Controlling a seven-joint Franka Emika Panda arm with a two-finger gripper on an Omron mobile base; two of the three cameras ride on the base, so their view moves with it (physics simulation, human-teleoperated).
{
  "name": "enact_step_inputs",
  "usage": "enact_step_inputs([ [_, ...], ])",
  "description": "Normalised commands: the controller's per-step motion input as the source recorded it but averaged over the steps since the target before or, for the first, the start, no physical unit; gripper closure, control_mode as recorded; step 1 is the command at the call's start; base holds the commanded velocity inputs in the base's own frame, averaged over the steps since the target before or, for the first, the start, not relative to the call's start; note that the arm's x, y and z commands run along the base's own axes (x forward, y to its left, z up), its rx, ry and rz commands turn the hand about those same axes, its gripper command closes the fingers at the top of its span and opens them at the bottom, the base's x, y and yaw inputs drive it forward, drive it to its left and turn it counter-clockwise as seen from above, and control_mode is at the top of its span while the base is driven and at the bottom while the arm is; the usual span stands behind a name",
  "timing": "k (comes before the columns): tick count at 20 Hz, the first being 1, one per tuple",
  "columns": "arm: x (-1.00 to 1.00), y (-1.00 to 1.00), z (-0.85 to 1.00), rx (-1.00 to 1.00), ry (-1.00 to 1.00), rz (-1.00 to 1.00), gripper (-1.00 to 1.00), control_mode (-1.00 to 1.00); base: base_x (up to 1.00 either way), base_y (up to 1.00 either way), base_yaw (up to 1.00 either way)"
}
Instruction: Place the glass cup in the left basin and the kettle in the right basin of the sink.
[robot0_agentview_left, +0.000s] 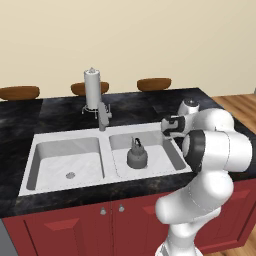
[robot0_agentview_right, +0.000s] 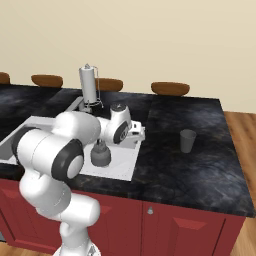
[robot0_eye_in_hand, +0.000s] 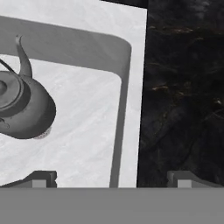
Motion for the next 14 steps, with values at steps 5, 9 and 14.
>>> enact_step_inputs([
  [5, 0.31, -0.35, 0.05, 0.00, 0.00, -0.01, -1.00, -1.00, 0.00, 0.00, 0.00],
  [9, 0.25, -0.23, 0.14, 0.00, 0.00, -0.02, -1.00, -1.00, 0.00, 0.00, 0.00],
  [14, 0.23, -0.15, 0.11, 0.00, 0.00, -0.03, -1.00, -1.00, 0.00, 0.00, 0.00],
])
